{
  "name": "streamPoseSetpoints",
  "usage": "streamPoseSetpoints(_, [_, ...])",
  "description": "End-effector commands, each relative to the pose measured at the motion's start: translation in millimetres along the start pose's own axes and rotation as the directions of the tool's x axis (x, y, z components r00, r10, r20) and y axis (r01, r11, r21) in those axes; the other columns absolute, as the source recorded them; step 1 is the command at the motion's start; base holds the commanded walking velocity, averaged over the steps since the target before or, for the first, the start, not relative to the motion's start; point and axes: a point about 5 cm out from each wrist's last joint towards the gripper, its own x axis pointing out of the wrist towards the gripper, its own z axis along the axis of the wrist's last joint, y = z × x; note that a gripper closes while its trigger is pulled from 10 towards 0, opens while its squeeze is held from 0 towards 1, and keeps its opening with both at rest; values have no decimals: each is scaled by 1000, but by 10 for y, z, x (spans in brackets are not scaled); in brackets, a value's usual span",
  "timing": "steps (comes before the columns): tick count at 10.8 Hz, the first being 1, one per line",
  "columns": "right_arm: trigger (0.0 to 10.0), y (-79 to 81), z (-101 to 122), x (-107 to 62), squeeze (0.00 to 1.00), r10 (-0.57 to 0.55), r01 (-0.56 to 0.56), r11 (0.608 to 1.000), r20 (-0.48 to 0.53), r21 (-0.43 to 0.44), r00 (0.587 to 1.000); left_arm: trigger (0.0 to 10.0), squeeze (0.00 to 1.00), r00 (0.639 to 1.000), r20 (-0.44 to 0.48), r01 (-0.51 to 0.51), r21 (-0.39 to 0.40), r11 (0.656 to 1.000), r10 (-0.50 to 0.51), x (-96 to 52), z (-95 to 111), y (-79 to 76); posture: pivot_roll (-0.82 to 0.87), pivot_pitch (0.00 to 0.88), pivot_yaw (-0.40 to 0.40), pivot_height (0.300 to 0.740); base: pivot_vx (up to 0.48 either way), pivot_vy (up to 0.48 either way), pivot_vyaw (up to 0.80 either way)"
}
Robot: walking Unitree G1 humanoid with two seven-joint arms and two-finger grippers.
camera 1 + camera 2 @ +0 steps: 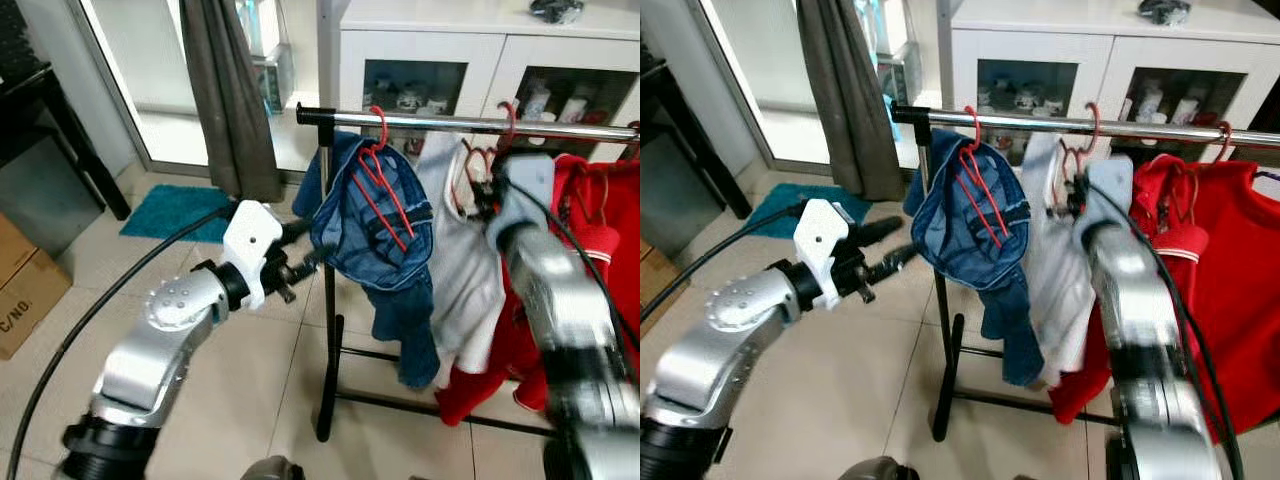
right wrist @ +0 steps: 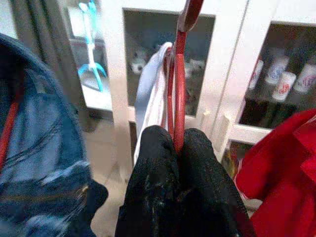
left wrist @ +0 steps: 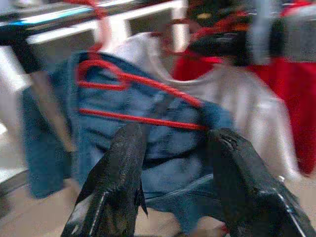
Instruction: Hang hanger
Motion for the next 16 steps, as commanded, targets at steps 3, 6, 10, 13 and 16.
streamPoseSetpoints(3, [10000, -89, 160, 204, 0, -66, 66, 998, -4, 14, 998, 10000, 0, 991, 6, 136, 6, 991, -136, -14, 102, -105, 54, 54, 63, 740, 0, 0, 0])
streamPoseSetpoints(6, [10000, -52, -57, 229, 0, -42, 43, 999, -132, 7, 990, 10000, 0, 989, -12, 145, 2, 989, -145, -42, 89, -126, 59, 60, 50, 740, 0, 0, 0])
streamPoseSetpoints(10, [10000, -120, -84, 143, 1000, -30, 34, 998, -79, 46, 996, 10000, 0, 999, -30, 40, -1, 999, -40, -20, -3, -84, 57, 40, 61, 740, 0, 0, 0])
streamPoseSetpoints(13, [10000, -67, 236, -207, 1000, 53, -78, 989, 195, 123, 979, 10000, 0, 970, -30, -242, -38, 970, 241, 34, -108, 23, 53, 31, 66, 740, 0, 0, 0])
streamPoseSetpoints(16, [10000, 126, 342, -831, 1000, 125, -183, 973, 347, 138, 930, 10000, 0, 896, 6, -443, -35, 896, 444, 76, -96, 147, 22, 13, 72, 740, 0, -256, 0])
